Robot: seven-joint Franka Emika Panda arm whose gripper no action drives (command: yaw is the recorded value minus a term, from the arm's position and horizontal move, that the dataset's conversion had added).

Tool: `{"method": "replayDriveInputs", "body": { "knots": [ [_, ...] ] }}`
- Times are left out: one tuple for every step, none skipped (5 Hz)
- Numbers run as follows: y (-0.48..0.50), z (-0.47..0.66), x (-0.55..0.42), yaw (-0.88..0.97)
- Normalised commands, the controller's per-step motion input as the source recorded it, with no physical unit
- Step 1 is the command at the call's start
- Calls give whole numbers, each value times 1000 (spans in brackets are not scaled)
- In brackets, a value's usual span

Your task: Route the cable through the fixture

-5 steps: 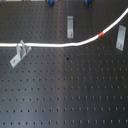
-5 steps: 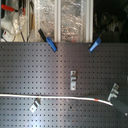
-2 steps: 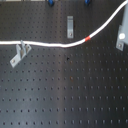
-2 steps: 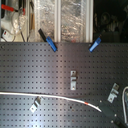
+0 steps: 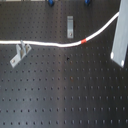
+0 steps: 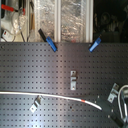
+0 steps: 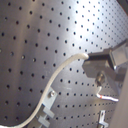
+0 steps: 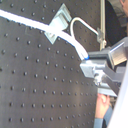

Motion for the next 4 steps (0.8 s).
{"method": "replayDriveInputs", "body": {
  "knots": [
    [63,-55,45,0],
    [363,-325,-470,329],
    [487,-257,-471,369],
    [416,-18,-281,303]
  ]
}}
